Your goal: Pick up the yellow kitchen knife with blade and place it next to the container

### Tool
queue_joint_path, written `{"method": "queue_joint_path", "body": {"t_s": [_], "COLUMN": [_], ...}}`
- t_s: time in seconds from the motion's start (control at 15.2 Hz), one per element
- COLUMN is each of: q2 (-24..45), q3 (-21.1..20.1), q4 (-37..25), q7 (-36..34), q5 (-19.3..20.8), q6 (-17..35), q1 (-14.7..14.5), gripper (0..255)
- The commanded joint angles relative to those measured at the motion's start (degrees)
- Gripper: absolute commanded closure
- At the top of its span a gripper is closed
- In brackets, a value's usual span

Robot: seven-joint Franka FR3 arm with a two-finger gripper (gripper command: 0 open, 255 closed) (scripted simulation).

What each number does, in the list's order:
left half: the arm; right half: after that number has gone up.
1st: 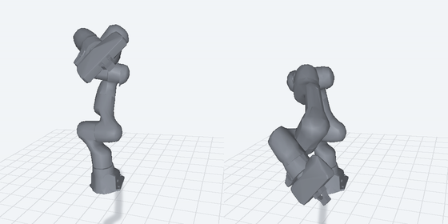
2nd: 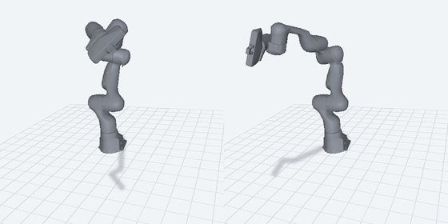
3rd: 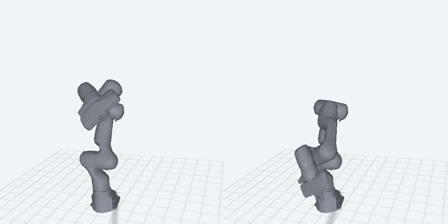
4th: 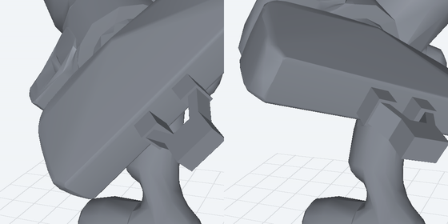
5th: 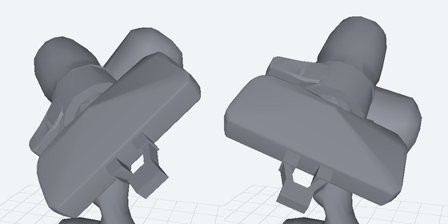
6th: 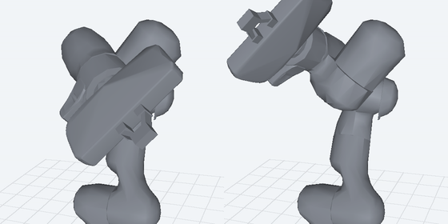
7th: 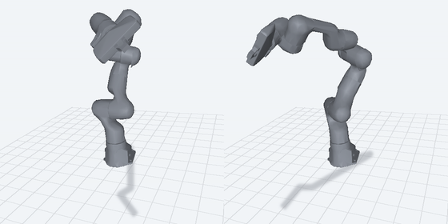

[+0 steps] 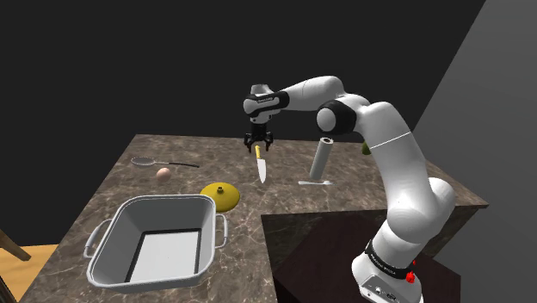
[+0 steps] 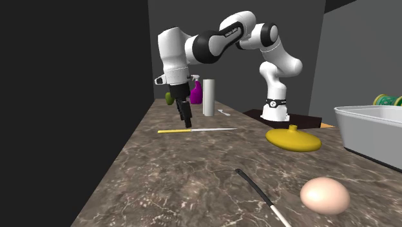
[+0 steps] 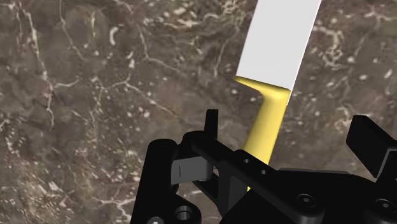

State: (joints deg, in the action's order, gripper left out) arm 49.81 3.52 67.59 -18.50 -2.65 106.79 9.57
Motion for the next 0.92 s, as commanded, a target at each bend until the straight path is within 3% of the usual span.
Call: {"method": "queue_joint_path", "body": {"t_s": [0.0, 0.66, 0.73, 0.86], "q2": [0.4, 0.8, 0.8, 0.8], "q3": [0.0, 0.0, 0.0, 0.0], "q4": [0.9, 2.2, 2.2, 2.2], "q7": [0.0, 0.1, 0.1, 0.1], "q5": [0.0, -0.1, -0.1, -0.1], "q6": [1.3, 3.0, 3.0, 3.0], "q1": [0.0, 0.0, 0.0, 0.0], "gripper": [0, 0, 255, 255]}}
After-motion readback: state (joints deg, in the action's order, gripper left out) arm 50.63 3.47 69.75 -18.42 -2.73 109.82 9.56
